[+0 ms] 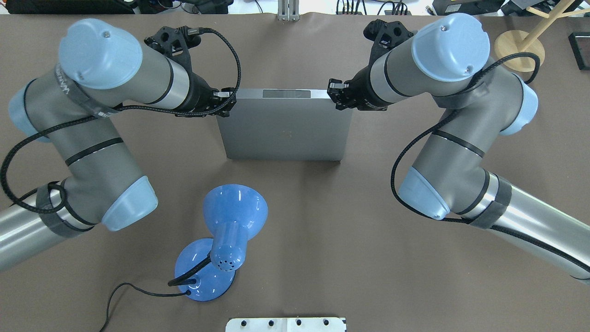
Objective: Close laptop
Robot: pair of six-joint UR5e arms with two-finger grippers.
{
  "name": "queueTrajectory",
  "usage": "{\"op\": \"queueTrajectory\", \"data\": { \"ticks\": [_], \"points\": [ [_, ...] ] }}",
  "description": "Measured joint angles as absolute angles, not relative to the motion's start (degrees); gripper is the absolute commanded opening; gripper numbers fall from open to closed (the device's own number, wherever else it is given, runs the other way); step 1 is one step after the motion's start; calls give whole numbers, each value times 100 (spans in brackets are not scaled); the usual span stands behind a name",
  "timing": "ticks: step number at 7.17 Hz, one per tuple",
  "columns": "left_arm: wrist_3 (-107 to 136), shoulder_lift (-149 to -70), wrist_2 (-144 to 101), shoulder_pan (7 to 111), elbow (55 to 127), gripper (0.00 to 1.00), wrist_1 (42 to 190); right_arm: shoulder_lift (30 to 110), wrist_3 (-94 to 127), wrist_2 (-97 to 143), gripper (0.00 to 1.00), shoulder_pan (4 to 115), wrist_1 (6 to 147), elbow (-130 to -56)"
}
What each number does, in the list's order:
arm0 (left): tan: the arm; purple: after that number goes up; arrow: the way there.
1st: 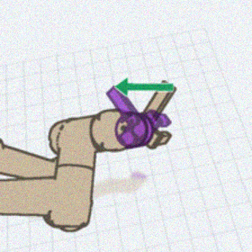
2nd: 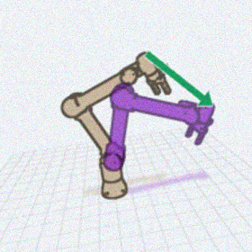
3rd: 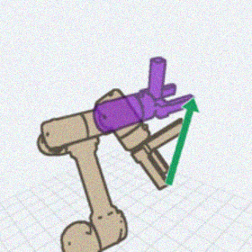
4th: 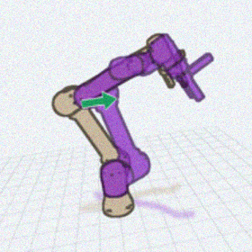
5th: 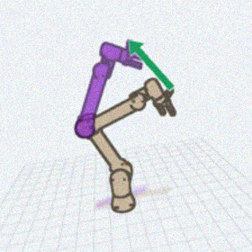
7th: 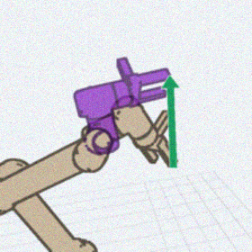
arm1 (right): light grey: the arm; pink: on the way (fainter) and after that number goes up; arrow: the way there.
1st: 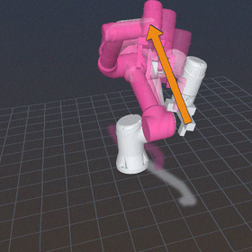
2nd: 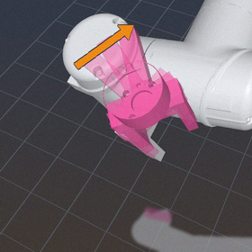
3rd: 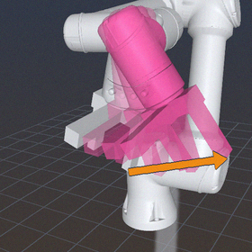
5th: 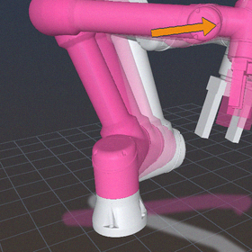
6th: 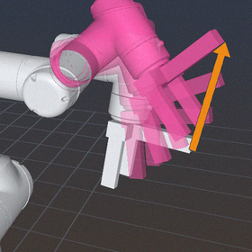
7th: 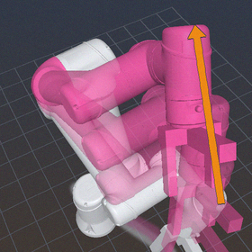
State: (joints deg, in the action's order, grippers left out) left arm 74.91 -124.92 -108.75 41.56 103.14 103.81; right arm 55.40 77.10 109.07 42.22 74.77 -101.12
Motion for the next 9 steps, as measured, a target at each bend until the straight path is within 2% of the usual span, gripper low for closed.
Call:
{"op": "queueTrajectory", "data": {
  "ticks": [5, 9],
  "points": [
    [7529, -13320, -10422, 4214, 8263, 0, 11406, 4398, 7564, 11052, 0, 4414, 7399, -8096],
    [7457, -13661, -10251, 4200, 7195, 0, 11839, 4019, 7448, 11443, 0, 4556, 6805, -6764]
  ]
}}
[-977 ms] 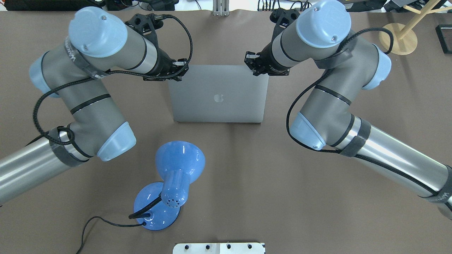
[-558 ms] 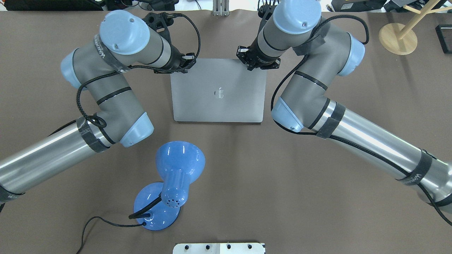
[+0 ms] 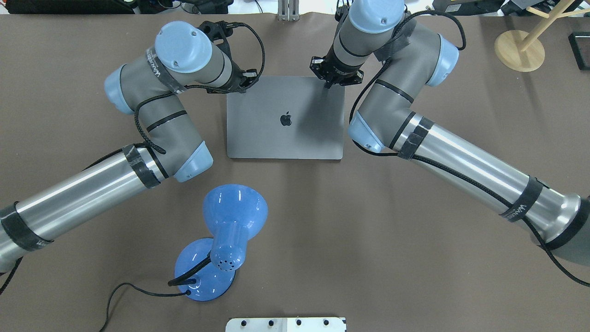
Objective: Close laptop
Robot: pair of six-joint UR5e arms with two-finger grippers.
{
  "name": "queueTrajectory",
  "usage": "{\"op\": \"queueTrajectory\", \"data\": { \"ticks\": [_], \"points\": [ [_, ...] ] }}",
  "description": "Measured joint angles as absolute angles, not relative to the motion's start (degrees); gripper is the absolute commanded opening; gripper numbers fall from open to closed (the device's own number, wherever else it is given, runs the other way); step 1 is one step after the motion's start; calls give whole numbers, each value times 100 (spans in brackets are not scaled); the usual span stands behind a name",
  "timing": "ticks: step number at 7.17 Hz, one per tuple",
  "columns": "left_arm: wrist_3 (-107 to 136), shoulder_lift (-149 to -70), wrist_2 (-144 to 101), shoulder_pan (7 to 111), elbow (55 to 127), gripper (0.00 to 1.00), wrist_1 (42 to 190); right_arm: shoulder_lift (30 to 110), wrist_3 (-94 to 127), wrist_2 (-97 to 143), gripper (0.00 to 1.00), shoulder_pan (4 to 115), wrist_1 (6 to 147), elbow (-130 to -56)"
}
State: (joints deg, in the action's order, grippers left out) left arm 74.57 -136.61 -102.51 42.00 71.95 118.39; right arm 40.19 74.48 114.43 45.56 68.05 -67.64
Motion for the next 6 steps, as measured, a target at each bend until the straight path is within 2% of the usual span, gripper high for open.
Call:
{"op": "queueTrajectory", "data": {
  "ticks": [2, 6],
  "points": [
    [7387, -13839, -10242, 4173, 6649, 0, 12034, 3849, 7437, 11887, 0, 4559, 6403, -6051],
    [7250, -14072, -10378, 4208, 6254, 0, 12079, 3694, 7443, 12392, 0, 4669, 6279, -5704]
  ]
}}
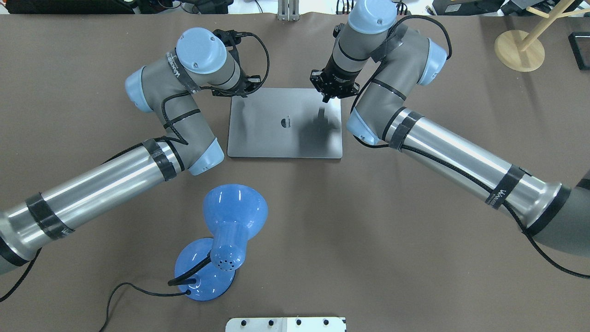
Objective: Close laptop
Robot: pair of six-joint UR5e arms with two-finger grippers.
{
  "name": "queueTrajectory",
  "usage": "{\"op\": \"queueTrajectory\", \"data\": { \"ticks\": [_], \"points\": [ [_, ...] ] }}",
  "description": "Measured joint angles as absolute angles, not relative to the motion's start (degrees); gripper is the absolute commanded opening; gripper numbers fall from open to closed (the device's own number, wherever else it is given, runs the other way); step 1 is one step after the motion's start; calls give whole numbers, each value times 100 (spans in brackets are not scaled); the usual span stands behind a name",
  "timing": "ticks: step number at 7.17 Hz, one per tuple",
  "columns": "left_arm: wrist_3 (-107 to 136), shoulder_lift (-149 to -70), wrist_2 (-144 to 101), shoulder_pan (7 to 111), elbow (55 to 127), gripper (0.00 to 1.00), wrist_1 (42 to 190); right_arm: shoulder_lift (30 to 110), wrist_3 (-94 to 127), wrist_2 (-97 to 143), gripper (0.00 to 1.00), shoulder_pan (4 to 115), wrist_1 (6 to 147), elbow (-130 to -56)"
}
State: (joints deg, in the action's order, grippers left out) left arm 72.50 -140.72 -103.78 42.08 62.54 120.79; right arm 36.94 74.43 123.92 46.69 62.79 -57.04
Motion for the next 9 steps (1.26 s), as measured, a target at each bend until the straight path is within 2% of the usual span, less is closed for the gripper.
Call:
{"op": "queueTrajectory", "data": {
  "ticks": [2, 3, 4, 5, 6, 7, 8, 9],
  "points": [
    [7235, -13964, -10932, 4501, 6752, 0, 11904, 3953, 7408, 13077, 0, 5172, 6320, -6286],
    [7206, -13637, -11405, 4727, 7337, 22, 11628, 4591, 7288, 13476, 0, 5549, 6338, -7047],
    [6990, -13119, -11922, 5045, 8113, 51, 11240, 5447, 7046, 13847, 17, 5993, 6349, -7970],
    [6319, -12441, -12406, 5463, 9064, 79, 10650, 6394, 6607, 14146, 99, 6439, 6358, -8859],
    [5332, -11721, -12702, 5886, 10005, 97, 9918, 7304, 5969, 14282, 100, 6853, 6362, -9501],
    [4200, -10986, -12832, 6350, 10801, 97, 9245, 8124, 5133, 14325, 100, 7247, 6363, -9862],
    [2969, -10271, -12886, 6967, 11302, 97, 8791, 8853, 4102, 14306, 100, 7600, 6417, -10015],
    [1757, -9646, -12971, 7599, 11495, 97, 8566, 9430, 2930, 14244, 100, 7961, 6671, -10072]
  ]
}}
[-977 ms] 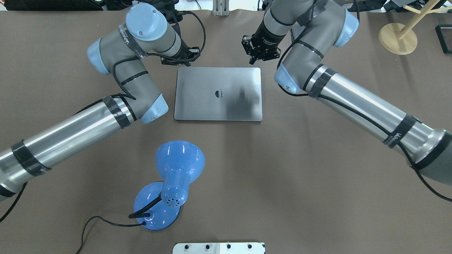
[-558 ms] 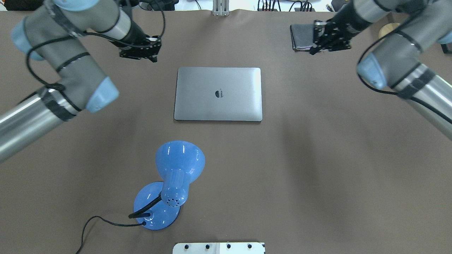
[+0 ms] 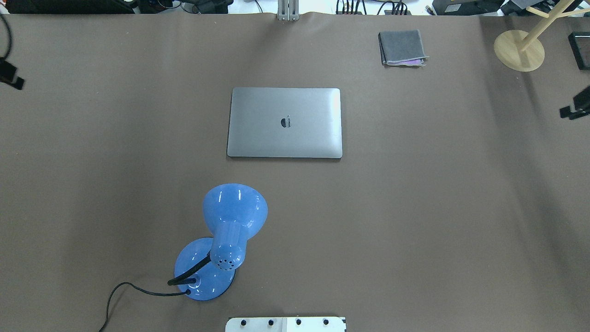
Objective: Close laptop
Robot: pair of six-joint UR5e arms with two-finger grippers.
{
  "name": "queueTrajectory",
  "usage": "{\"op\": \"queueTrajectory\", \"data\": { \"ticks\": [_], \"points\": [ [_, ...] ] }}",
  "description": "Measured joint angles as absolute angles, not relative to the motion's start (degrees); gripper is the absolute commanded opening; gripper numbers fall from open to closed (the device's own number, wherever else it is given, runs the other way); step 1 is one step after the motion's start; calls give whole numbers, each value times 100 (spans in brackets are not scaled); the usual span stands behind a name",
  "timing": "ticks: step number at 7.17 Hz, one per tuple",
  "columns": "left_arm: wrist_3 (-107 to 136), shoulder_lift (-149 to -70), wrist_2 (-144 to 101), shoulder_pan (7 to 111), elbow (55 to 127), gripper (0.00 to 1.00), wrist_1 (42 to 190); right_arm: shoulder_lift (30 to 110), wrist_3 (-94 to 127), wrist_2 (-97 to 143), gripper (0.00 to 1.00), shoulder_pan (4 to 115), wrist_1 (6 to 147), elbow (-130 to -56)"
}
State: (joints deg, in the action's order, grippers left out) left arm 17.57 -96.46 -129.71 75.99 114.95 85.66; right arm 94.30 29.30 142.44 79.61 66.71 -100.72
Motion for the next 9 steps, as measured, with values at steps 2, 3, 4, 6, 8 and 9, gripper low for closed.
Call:
{"op": "queueTrajectory", "data": {
  "ticks": [2, 3, 4, 6, 8, 9],
  "points": [
    [248, -8888, -13139, 8322, 11357, 97, 8459, 9873, 727, 13848, 100, 8600, 7775, -10138],
    [-138, -8645, -13167, 8507, 11176, 98, 8453, 9848, -194, 13519, 100, 8845, 8474, -10165],
    [-336, -8449, -13172, 8597, 11025, 98, 8452, 9698, -819, 13286, 100, 9014, 9133, -10175],
    [-391, -8314, -13168, 8655, 10811, 98, 8453, 9368, -1250, 13082, 100, 9125, 9880, -10172],
    [-213, -8345, -13169, 8744, 10722, 98, 8463, 9271, -1304, 13053, 100, 9129, 10017, -10221],
    [-181, -8366, -13179, 8777, 10723, 98, 8462, 9273, -1308, 13066, 100, 9117, 10030, -10243]
  ]
}}
